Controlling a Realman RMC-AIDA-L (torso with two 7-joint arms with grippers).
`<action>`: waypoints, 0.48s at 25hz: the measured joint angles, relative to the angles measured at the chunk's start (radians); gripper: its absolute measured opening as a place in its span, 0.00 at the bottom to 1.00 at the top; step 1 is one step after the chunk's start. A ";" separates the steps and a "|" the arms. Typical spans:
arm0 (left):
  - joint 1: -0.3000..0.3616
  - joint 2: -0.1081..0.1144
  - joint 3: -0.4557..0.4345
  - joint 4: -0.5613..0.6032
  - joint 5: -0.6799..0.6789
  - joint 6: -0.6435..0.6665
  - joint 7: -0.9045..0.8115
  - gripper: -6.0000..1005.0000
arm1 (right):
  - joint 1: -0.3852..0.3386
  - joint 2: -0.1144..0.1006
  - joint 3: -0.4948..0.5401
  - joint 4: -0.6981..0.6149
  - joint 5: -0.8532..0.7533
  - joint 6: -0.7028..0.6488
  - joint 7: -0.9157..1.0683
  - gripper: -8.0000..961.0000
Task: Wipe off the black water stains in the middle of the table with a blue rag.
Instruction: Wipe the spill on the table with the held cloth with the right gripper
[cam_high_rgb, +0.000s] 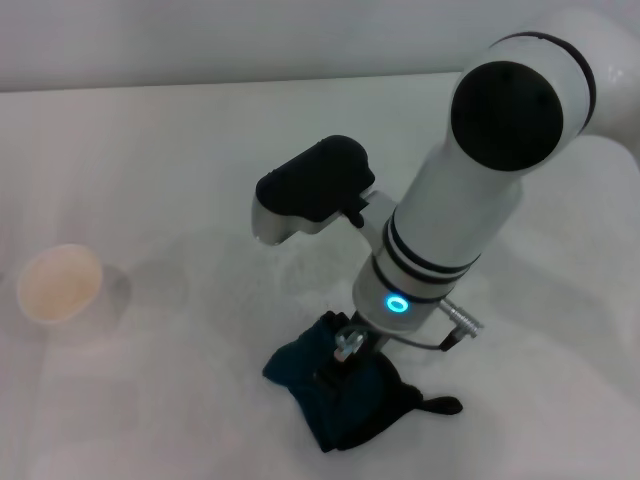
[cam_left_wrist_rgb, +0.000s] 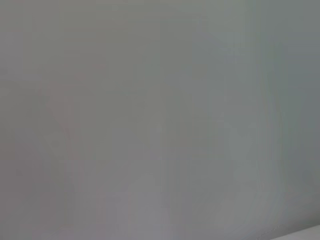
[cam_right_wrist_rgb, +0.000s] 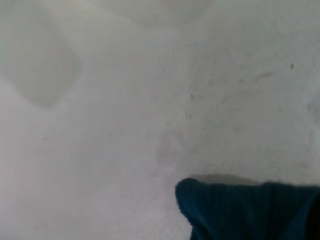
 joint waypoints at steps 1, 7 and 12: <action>0.000 0.000 0.000 0.000 0.000 0.000 0.000 0.83 | 0.000 -0.001 0.009 -0.002 -0.012 0.008 0.001 0.10; 0.009 -0.002 0.000 0.000 0.000 0.000 0.001 0.83 | -0.010 -0.005 0.125 -0.009 -0.192 0.108 0.012 0.10; 0.012 -0.003 0.000 0.000 0.000 0.001 0.001 0.83 | -0.025 -0.007 0.182 -0.020 -0.268 0.151 0.011 0.10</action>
